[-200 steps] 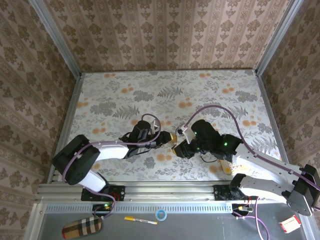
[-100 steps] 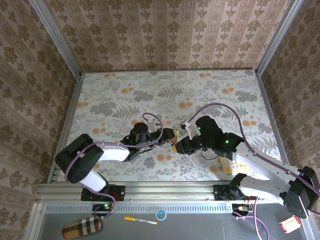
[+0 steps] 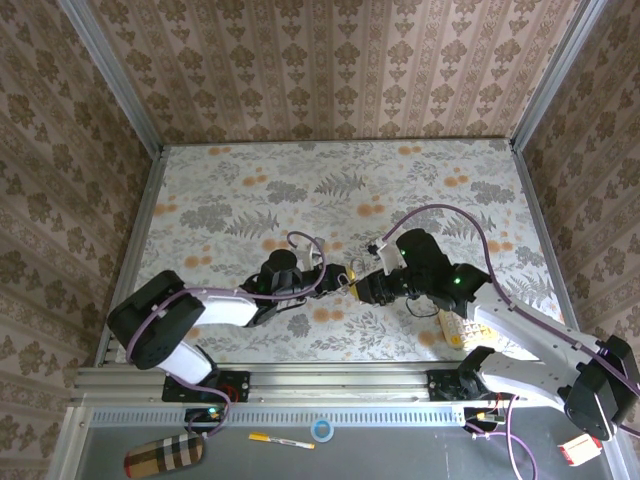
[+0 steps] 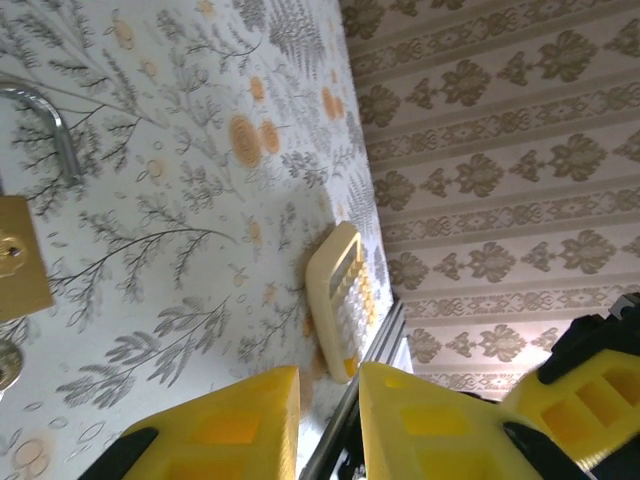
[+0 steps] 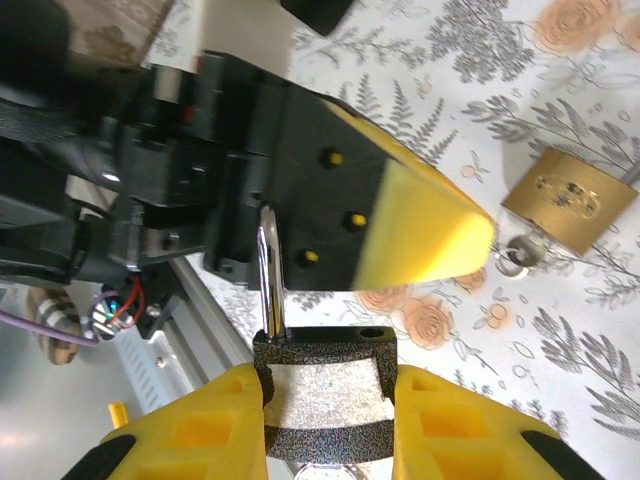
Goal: Unlock with the key
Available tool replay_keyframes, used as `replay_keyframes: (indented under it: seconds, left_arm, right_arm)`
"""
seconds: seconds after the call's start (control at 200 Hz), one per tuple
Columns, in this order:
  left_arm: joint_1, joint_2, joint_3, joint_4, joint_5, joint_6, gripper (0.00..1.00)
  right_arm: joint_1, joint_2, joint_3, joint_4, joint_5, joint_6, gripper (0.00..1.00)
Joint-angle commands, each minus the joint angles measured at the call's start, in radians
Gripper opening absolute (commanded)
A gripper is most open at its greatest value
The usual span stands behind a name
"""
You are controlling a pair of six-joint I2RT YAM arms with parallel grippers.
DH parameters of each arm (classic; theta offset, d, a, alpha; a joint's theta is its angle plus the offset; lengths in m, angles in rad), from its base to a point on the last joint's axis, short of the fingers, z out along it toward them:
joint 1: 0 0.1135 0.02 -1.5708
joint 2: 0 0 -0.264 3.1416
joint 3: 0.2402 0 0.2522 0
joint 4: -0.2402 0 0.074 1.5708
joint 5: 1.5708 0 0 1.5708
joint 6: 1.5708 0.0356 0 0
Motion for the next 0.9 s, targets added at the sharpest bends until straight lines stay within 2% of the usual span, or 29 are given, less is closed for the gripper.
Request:
replay_keyframes:
  seconds: [0.0,0.075,0.32,0.375,0.455,0.56,0.895]
  left_arm:
    - [-0.010,-0.073,0.051,-0.174,-0.021,0.087,0.23]
    - [-0.018,-0.094,0.059,-0.227,-0.036,0.109,0.24]
    - [-0.017,-0.094,0.043,-0.256,-0.052,0.092,0.26]
    - [0.005,-0.110,0.002,-0.253,-0.064,0.061,0.32]
    - [0.042,-0.149,-0.055,-0.238,-0.080,0.022,0.47]
    - [0.046,-0.223,-0.050,-0.312,-0.101,0.025,0.57]
    - [0.033,-0.328,0.027,-0.450,-0.103,-0.005,0.66]
  right_arm:
    - [-0.004,0.010,0.034,-0.067,0.073,-0.032,0.00]
    - [-0.005,0.019,0.041,-0.071,0.089,-0.029,0.00]
    - [-0.005,0.027,0.035,-0.030,0.092,-0.010,0.00]
    - [-0.004,0.022,0.036,-0.038,0.097,-0.013,0.00]
    - [-0.004,0.020,0.039,-0.054,0.098,-0.022,0.00]
    - [-0.005,0.017,0.031,-0.061,0.105,-0.027,0.00]
    - [0.016,0.033,0.033,-0.046,0.117,-0.030,0.00]
